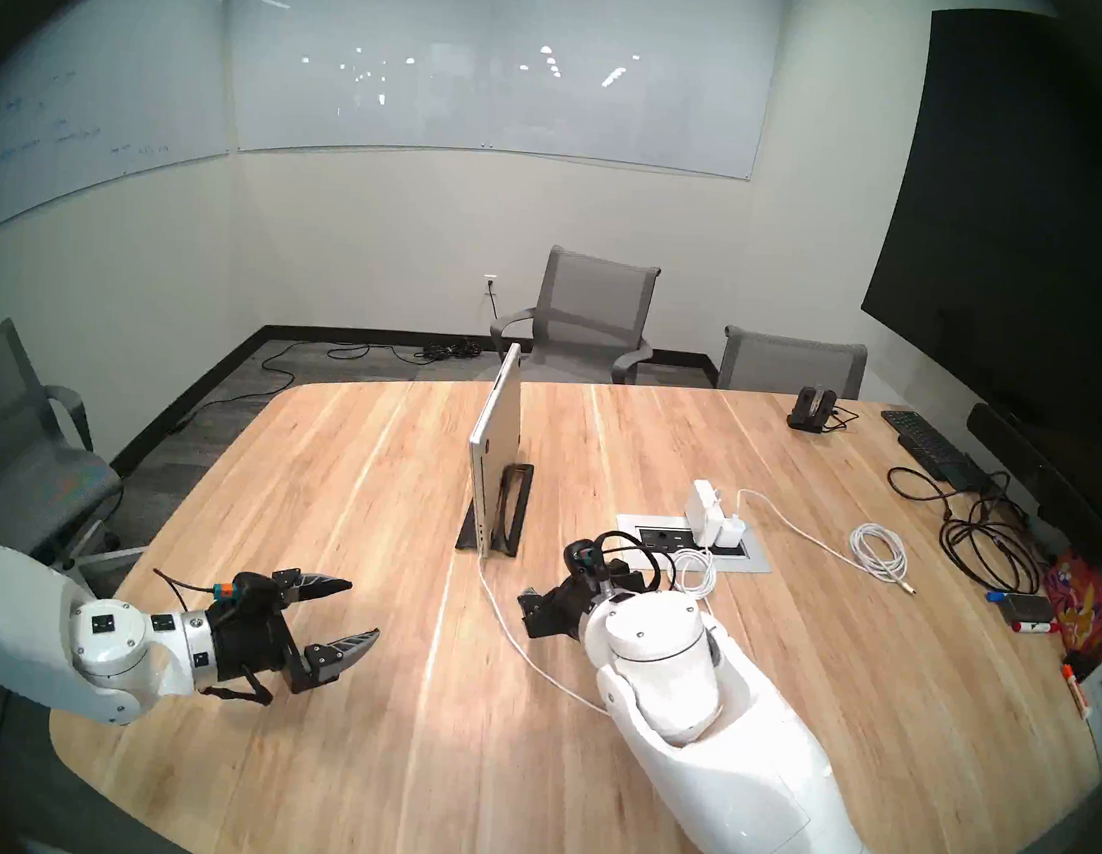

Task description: Plug the charging cable into the port of a MacBook

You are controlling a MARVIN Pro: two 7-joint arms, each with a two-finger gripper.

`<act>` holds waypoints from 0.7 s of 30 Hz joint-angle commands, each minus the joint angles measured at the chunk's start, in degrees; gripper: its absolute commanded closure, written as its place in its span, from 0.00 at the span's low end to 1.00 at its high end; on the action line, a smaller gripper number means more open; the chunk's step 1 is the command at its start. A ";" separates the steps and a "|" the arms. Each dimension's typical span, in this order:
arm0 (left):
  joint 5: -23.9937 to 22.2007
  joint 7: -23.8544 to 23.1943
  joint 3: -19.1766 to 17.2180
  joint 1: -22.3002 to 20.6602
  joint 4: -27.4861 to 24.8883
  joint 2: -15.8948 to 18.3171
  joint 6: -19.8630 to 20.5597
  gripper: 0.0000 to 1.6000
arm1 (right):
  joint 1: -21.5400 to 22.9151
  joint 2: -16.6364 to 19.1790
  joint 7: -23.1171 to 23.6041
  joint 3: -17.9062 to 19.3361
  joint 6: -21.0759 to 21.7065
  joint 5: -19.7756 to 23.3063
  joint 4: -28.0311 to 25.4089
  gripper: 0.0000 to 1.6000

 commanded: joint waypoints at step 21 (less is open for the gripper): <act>0.14 0.14 -0.50 -0.40 -0.19 -0.13 -0.24 0.00 | -11.45 13.29 17.63 11.99 -13.21 6.19 -6.67 0.00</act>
